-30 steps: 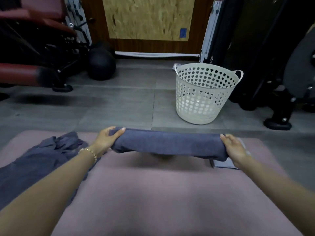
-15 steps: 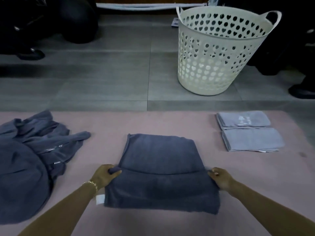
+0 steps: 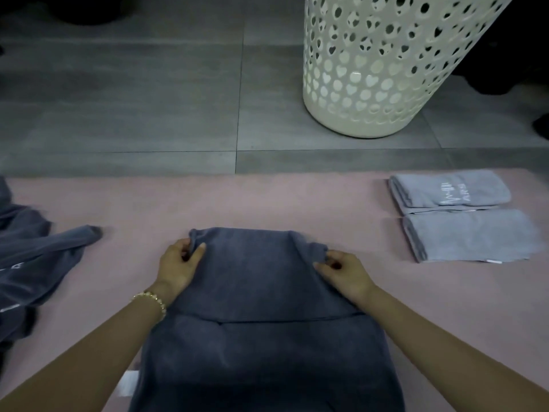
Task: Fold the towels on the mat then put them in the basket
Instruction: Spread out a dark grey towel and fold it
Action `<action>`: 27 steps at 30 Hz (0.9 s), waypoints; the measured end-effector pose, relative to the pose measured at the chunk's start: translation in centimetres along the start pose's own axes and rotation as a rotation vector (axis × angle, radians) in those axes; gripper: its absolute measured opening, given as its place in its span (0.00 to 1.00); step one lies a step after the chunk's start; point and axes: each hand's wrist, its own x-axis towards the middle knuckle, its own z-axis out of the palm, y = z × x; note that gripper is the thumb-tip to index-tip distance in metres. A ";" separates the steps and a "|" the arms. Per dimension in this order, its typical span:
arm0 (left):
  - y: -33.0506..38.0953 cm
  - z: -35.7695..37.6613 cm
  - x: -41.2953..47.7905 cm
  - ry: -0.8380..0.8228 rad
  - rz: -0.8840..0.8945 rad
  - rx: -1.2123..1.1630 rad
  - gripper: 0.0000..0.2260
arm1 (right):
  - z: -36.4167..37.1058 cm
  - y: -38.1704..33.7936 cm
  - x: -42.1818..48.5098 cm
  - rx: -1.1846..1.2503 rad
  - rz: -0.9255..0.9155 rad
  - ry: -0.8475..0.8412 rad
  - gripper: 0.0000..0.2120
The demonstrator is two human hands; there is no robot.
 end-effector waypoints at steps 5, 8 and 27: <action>0.4 0.9 0.7 0.059 -0.018 -0.001 0.17 | 3.6 0.8 -2.1 -0.362 -0.239 -0.078 0.22; 0.7 0.9 1.2 0.091 -0.026 -0.030 0.14 | 3.6 -0.1 -1.9 -0.114 -0.050 0.065 0.14; 1.0 -0.4 3.3 0.144 -0.106 -0.479 0.14 | -5.4 -1.1 1.8 0.818 0.600 -0.074 0.18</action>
